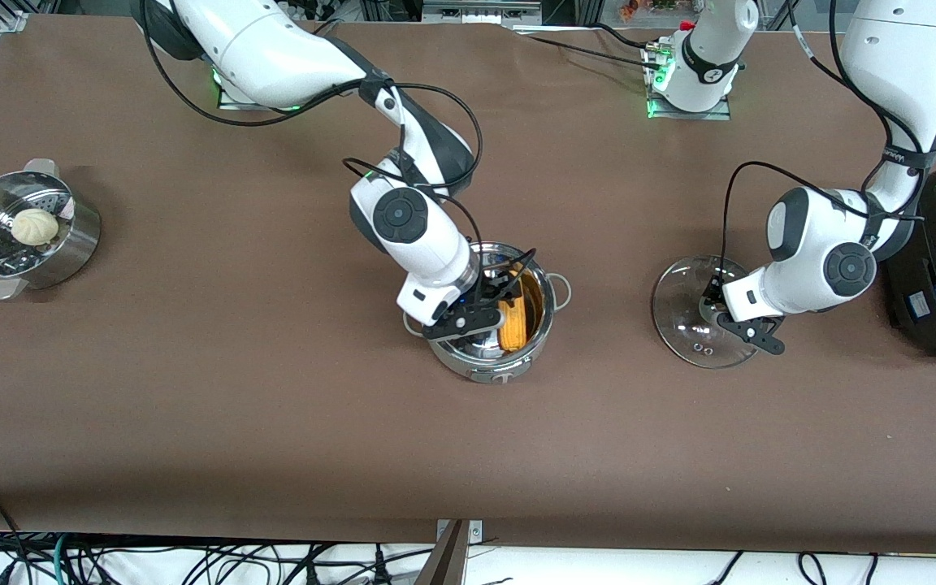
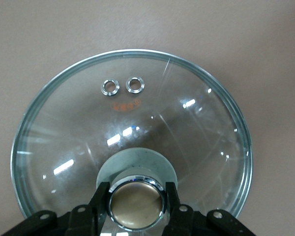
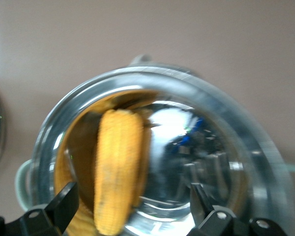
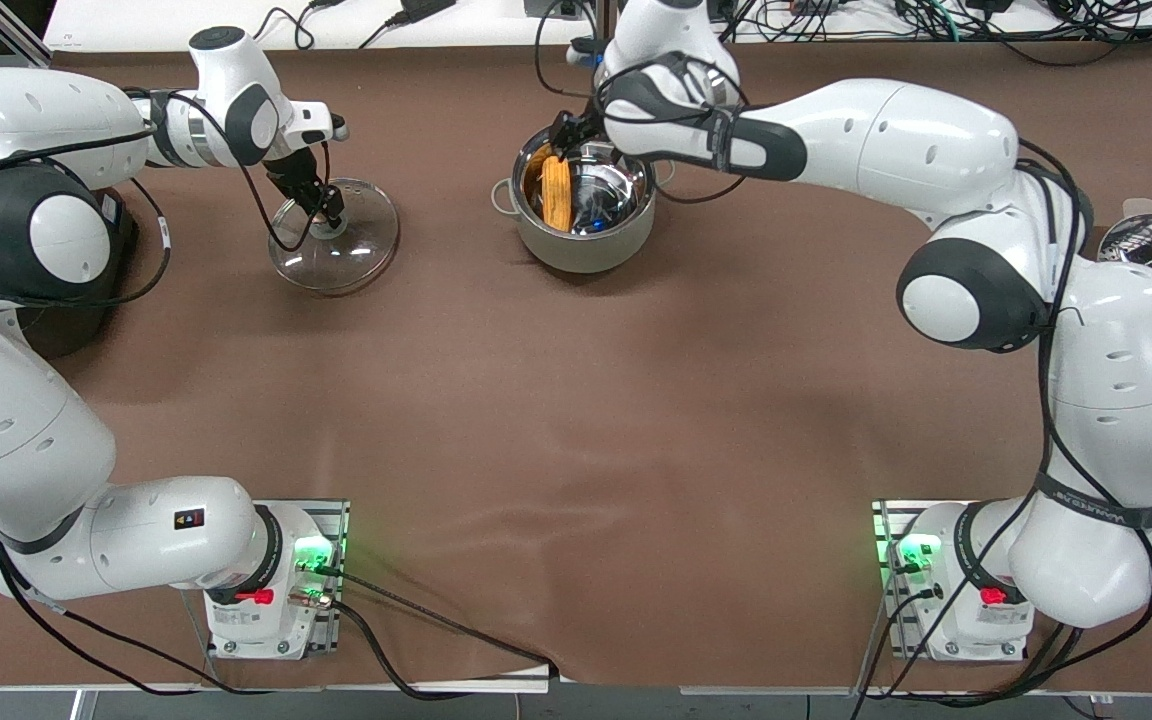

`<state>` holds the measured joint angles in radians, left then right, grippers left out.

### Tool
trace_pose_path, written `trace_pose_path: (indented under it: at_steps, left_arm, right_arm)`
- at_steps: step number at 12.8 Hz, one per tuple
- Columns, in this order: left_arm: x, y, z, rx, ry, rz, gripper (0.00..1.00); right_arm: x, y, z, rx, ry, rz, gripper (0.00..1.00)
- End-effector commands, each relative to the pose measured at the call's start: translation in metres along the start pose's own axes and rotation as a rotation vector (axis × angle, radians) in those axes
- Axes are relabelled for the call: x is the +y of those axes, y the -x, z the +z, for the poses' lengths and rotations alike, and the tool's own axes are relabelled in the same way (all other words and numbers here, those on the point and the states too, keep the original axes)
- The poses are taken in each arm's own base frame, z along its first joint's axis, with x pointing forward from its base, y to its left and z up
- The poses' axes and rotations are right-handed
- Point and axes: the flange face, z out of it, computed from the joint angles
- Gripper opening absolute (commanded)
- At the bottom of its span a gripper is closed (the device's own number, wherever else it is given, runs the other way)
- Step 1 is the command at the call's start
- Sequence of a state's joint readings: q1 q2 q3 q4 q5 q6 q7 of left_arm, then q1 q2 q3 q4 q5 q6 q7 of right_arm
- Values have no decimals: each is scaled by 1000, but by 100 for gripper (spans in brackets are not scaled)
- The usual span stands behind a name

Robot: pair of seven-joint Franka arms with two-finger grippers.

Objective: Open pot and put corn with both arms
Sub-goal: 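Lower the corn into the pot and open the right gripper, then set the lid on the table with the left gripper while the right gripper withdraws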

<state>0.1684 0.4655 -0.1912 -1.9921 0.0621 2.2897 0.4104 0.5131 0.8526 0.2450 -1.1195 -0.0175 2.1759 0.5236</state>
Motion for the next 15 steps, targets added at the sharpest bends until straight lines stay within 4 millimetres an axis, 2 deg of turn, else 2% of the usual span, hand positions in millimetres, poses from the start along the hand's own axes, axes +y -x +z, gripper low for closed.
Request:
trace_pose_path:
  at_steps: [1,2,4,5,7,9,12,13,14,15]
  left_arm:
    - [0,0,-4,14,11,19,67]
    - [-1,0,-5,14,11,19,100]
    - [-1,-1,-10,14,8,20,100]
    - [-1,-1,-14,19,4,20,100]
    - [0,-2,-39,11,0,17,100]
    - [6,-6,-79,5,-9,15,100]
    - [27,-8,-140,-20,-11,15,100]
    - [31,-5,-162,-40,-10,-15,100]
    - [44,-6,-186,-51,-11,-33,100]
    - [58,-7,-209,-61,-9,-45,100]
  right_arm:
    - [57,-22,-105,-35,80,4,100]
    - [89,-29,-132,-67,106,44,100]
    - [140,-36,-182,-94,127,117,100]
    - [154,-33,-206,-102,150,136,100]
    - [202,-31,-236,-147,202,212,100]
    - [250,-25,-266,-190,250,280,100]
    - [304,-8,-323,-205,290,248,100]
    - [324,0,-325,-231,288,244,100]
    - [354,13,-346,-221,278,274,100]
    - [370,27,-351,-222,270,303,100]
